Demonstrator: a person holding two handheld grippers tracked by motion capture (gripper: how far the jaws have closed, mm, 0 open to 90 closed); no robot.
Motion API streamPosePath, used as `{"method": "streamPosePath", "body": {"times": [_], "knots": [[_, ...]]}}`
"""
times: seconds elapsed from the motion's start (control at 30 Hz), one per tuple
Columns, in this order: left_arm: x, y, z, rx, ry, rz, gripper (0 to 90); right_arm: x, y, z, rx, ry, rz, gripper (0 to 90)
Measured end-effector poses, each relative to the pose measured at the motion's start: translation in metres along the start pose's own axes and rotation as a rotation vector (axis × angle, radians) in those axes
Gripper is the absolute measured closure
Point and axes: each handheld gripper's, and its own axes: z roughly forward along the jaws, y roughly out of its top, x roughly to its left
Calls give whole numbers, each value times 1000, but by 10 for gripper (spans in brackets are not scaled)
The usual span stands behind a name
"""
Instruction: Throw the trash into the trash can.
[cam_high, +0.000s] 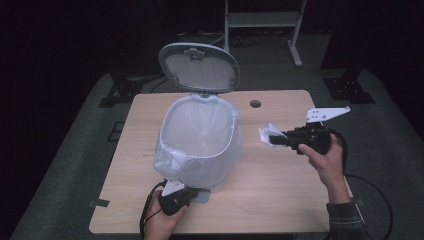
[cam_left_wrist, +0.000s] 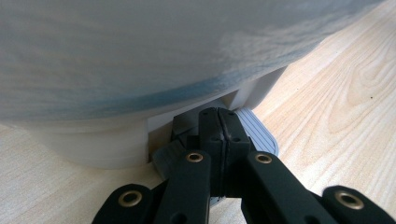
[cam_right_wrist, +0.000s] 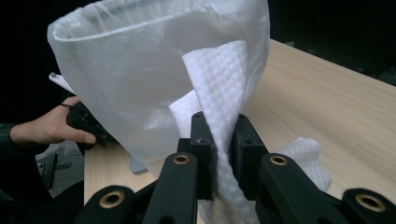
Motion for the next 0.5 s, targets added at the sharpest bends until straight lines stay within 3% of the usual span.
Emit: {"method": "streamPosePath", "body": {"times": [0.5], "knots": [[0,0,0,2,-3,-2,900,10,33,8,-27,57,-45,807]]}}
